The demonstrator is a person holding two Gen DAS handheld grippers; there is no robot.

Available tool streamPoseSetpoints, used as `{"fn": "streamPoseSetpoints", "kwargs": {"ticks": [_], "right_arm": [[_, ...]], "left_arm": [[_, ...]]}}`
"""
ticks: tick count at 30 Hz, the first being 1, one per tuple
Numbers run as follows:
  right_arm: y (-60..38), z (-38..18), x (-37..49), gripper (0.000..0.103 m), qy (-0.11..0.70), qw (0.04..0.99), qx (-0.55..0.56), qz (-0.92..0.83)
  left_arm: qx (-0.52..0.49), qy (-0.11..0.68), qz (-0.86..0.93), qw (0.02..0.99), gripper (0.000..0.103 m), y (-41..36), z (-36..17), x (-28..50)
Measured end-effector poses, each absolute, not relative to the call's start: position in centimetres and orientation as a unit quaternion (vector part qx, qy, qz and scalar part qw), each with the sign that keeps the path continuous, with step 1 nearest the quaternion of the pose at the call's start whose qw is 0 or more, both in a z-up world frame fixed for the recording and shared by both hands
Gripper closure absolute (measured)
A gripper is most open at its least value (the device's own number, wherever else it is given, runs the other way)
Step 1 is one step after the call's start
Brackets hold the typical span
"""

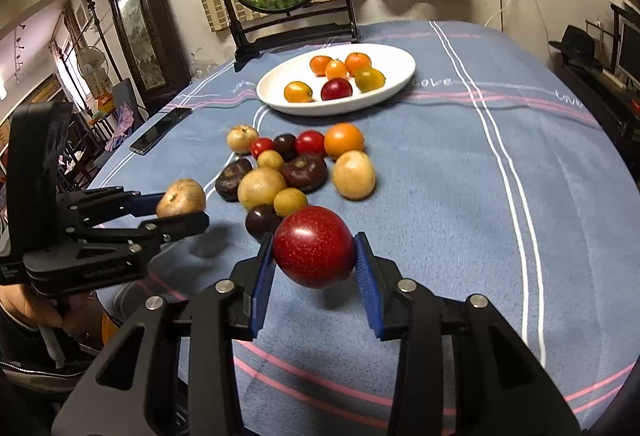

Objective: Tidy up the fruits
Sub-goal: 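Carry the red apple and potato to the white plate and release both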

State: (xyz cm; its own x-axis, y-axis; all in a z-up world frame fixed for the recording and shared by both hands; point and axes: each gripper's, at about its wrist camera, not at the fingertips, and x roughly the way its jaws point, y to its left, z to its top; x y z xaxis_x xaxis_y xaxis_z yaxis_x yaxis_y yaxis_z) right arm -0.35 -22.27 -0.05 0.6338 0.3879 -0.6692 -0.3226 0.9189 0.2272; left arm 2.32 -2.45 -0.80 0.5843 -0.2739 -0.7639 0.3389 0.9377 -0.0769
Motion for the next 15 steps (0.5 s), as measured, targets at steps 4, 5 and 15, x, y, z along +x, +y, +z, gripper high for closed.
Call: {"fn": "streamPoseSetpoints", "kwargs": {"ticks": [4, 5, 15], "right_arm": [[-21.9, 1.4, 0.4, 0.063, 0.366, 0.909, 0.04, 0.197], [-21.8, 1.6, 0.7, 0.063, 0.364, 0.909, 0.04, 0.198], [-20.8, 4.4, 6.9, 0.063, 0.342, 0.916, 0.038, 0.208]], "left_arm": [[0.037, 0.4, -0.163, 0.901, 0.06, -1.3, 1.1, 3.3], [0.04, 0.397, -0.161, 0.903, 0.06, -1.2, 1.4, 3.6], [0.059, 0.368, -0.149, 0.916, 0.059, -0.9, 4.9, 10.2]]}}
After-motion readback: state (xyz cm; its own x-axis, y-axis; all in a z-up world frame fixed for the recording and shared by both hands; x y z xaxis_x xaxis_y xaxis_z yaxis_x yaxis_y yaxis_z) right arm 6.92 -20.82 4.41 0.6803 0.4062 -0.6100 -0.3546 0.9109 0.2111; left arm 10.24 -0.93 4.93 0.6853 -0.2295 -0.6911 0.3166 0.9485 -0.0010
